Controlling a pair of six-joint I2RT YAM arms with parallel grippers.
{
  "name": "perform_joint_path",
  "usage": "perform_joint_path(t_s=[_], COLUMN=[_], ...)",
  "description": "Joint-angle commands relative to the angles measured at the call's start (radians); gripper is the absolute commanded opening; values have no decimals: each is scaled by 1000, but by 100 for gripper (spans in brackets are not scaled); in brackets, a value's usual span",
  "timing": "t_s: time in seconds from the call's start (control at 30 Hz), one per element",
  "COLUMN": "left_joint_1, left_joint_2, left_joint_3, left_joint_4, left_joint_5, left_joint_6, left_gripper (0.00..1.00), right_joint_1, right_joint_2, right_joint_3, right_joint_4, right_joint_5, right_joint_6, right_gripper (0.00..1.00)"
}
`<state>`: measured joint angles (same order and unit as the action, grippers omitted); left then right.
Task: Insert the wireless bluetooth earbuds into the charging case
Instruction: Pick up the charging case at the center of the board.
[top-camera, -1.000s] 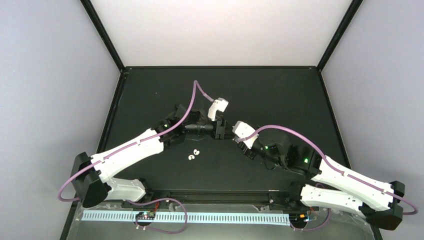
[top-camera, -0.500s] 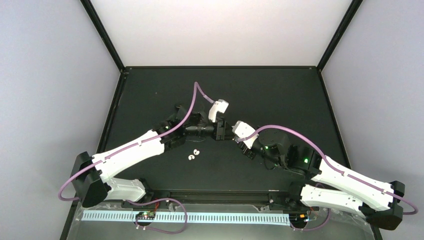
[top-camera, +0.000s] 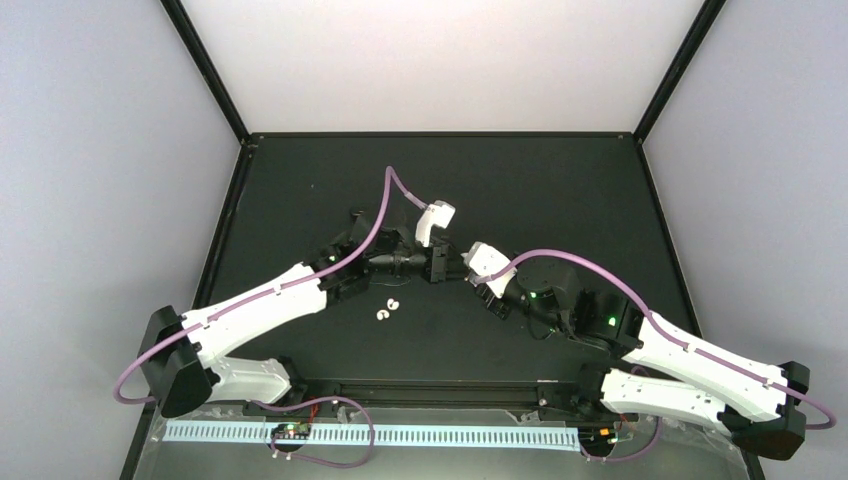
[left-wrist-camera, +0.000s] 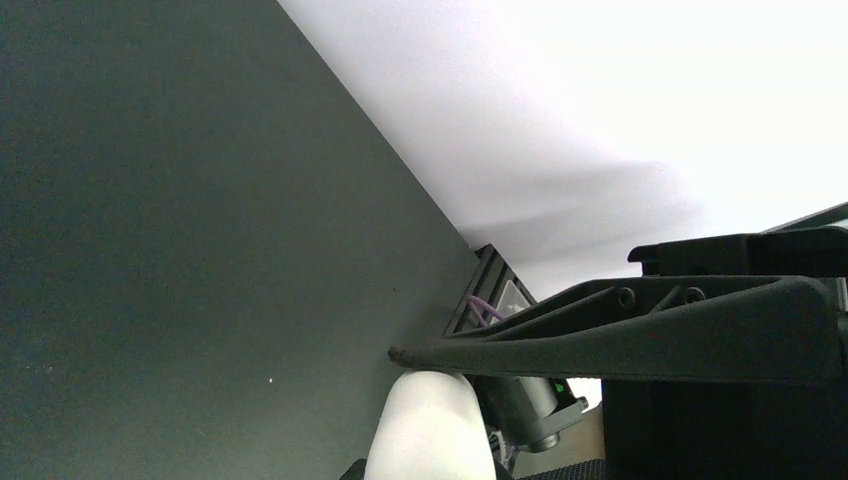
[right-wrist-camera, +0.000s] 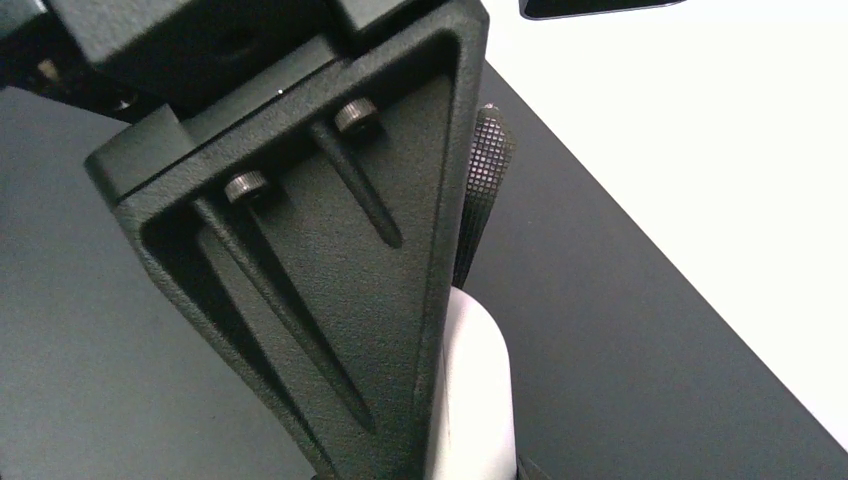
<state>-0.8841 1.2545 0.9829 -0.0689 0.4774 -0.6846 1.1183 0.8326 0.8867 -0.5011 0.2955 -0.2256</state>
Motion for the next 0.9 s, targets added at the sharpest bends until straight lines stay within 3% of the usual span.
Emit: perform_joint_path(t_s=[0.0,0.07,0.2,0.37,0.53,0.7,0.87], left_joint_1=[-6,-4,10,17,17,17,17], left_joint_2=[-35,-49,-100,-247,-414,-467,-461], left_joint_3=[-7,-12,-30,-92,-158,-167,-156], left_joint_4=[13,27,63,119,165,158,181], left_joint_5=[9,5,5,52,154,226,302], left_joint_6=[25,40,117,317,485,548,542], left_gripper=[2,2,2,1,2,2,2], right_joint_1=[6,6,6,-5,-38,-41,-39], right_joint_2=[-12,-8,-25,-69,-105,-93,-26], right_joint_3=[50,73,118,197,255,285,299], right_joint_4=[28,18,38,44,53,85,113], right_joint_5=[-50,-83,-116,-172,-360,-594,-708], right_joint_6=[29,67,146,227,306,373,422], right_gripper=[43,58,68,70,69,66,63])
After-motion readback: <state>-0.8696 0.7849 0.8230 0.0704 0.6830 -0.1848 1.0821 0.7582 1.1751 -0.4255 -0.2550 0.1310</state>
